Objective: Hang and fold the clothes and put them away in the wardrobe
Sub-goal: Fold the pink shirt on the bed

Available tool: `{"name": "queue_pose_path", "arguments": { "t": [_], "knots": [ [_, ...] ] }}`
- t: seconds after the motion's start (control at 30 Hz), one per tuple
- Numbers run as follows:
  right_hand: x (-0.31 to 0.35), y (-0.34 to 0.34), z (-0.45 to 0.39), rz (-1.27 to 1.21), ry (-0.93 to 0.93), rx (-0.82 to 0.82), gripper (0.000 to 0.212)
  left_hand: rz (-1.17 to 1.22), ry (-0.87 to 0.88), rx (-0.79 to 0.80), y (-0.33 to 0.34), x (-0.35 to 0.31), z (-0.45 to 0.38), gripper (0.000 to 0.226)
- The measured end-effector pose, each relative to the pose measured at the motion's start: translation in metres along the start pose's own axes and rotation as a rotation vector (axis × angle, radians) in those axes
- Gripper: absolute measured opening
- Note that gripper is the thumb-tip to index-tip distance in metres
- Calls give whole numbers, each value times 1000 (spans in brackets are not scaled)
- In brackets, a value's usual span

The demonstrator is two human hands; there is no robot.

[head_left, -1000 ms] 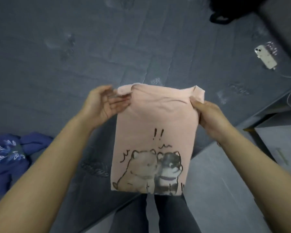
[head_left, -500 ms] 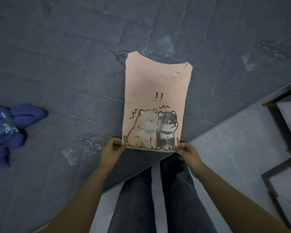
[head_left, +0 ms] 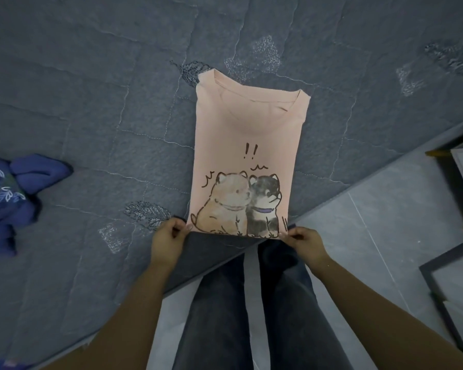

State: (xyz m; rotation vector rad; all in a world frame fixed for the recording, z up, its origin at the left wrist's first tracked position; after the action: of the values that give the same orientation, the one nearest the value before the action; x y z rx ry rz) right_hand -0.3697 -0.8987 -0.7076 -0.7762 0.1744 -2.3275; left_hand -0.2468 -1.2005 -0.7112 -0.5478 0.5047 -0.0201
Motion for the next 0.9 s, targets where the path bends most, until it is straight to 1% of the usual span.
{"name": "queue_pose_path", "arguments": {
  "t": [0.03, 0.07, 0.13, 0.2, 0.27, 0.3, 0.37, 0.43, 0.47, 0.53, 0.6, 0.7, 0.77, 0.9],
  "knots": [
    [2, 0, -1, 15, 1, 1, 10, 5, -22, 37, 2, -4, -3, 10],
    [7, -2, -2, 30, -16, -8, 11, 36, -59, 78, 2, -8, -5, 17],
    [25, -10, -5, 7, -128, -67, 13, 175, -140, 126, -1, -22, -13, 31],
    [52, -21, -14, -127, -228, -119, 18, 310, -174, 145, -7, -47, -25, 40],
    [79, -31, -34, -321, -191, -124, 28, 433, -167, 164, -9, -81, -45, 47],
    [93, -35, -47, -407, -149, -100, 33, 488, -152, 183, -10, -100, -58, 49],
    [120, -40, -78, -541, -91, 16, 39, 587, -135, 271, -7, -139, -87, 49],
    [146, -46, -105, -599, -98, 122, 38, 586, -116, 385, -4, -172, -111, 46],
    [157, -49, -117, -611, -115, 155, 36, 567, -109, 417, -4, -184, -121, 44],
    [175, -54, -141, -633, -149, 209, 36, 604, -131, 463, -1, -203, -138, 46],
    [183, -57, -160, -623, -150, 253, 38, 684, -174, 456, 3, -215, -151, 51],
    [186, -56, -173, -630, -112, 289, 31, 773, -178, 362, 10, -222, -162, 39],
    [187, -55, -172, -658, -102, 273, 29, 822, -168, 330, 13, -222, -161, 32],
    [182, -56, -154, -764, -131, 203, 27, 875, -158, 331, 10, -222, -145, 31]
  ]
}}
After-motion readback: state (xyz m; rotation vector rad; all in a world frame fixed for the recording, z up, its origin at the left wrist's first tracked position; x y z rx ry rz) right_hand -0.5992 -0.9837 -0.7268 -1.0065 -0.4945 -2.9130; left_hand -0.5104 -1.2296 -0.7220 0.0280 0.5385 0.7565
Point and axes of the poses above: each hand's wrist, its own z-axis away from the middle knuckle, its own y-axis out of the palm, x = y × z, the point moved 2 cm from there along -z, towards the middle knuckle, and after that the axes turned 6 degrees about -y, right-handed, at the moved point
